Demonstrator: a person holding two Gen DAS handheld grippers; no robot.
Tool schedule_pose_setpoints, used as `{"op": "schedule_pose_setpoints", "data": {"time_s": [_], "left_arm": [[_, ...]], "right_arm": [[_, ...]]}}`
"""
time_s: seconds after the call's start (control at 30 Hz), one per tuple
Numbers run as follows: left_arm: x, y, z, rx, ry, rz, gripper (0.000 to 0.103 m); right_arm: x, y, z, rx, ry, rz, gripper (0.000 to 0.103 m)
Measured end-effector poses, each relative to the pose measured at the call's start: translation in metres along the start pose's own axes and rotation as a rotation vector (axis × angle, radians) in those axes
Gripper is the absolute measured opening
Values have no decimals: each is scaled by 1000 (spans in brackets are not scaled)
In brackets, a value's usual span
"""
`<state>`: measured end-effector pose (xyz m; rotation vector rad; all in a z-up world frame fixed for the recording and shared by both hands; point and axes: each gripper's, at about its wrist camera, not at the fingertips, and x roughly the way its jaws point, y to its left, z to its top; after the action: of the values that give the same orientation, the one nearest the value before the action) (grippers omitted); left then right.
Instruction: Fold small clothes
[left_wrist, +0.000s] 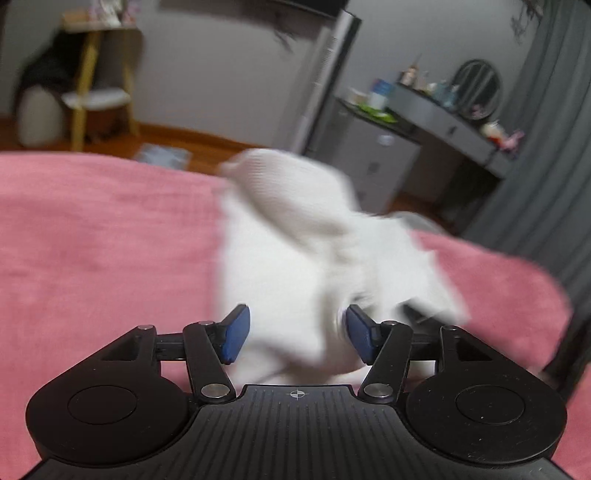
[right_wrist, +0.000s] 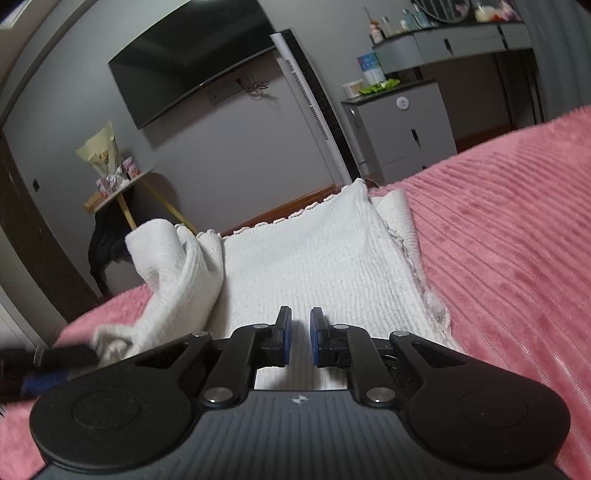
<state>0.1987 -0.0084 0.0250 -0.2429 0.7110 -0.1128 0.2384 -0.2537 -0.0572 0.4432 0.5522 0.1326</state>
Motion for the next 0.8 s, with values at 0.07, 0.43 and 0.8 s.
{"op": "schedule_pose_setpoints", "data": {"time_s": [0.07,0.43,0.8], "left_arm": [[-2,15,-13,2,-13,48,63],[34,34,-23,-15,9,25,68],[35,31,-30,23,-9,26,71]], "right_arm": [[-4,0,3,29,6,19,11],[17,22,34,78,120,189,60],[87,60,51,48,288,212,41]]}}
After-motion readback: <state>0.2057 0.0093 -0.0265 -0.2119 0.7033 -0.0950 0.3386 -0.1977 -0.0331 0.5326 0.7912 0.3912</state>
